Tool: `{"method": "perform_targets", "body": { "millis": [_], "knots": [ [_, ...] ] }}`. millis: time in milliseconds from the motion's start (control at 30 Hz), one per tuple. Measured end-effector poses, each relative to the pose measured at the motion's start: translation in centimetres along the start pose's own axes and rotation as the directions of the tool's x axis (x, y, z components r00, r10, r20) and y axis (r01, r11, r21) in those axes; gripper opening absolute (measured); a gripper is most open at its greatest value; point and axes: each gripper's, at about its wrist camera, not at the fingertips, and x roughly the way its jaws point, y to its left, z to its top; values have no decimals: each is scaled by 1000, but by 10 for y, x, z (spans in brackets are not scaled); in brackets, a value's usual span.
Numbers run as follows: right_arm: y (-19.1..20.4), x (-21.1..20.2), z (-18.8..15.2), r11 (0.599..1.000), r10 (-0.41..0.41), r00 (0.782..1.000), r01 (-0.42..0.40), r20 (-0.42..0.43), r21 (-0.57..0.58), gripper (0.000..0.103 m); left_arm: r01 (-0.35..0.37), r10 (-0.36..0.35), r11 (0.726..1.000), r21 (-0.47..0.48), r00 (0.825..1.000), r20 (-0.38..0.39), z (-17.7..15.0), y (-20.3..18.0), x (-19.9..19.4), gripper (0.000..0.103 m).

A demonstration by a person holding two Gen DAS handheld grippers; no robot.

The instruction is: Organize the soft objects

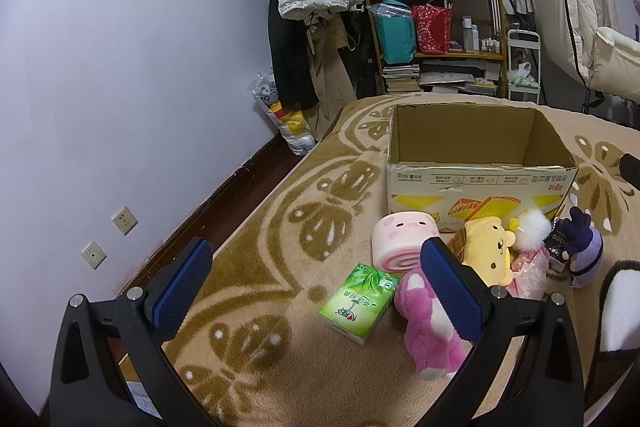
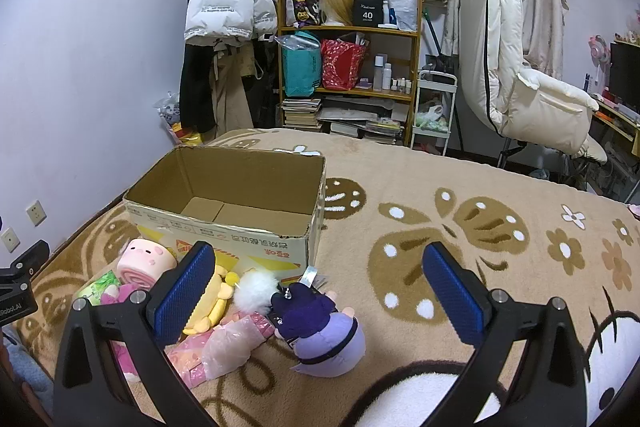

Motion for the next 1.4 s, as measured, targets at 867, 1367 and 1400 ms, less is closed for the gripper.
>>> {"method": "perform_targets", "body": {
  "millis": [867, 1367, 1400],
  "knots": [
    [1, 0, 0, 1000, -1, 1000, 1, -3, 1, 103, -1, 1, 1000, 2, 1000, 1, 0, -1, -1, 103],
    [2, 0, -2, 1000, 0, 1000, 0, -4, 1, 103, -3, 3, 1000, 4, 1000, 5, 0, -2, -2, 103],
    [2, -1, 0, 1000, 0, 1000, 0, -5, 1, 103, -4, 4, 1000, 4, 1000, 5, 0, -2, -2, 103]
  ]
}}
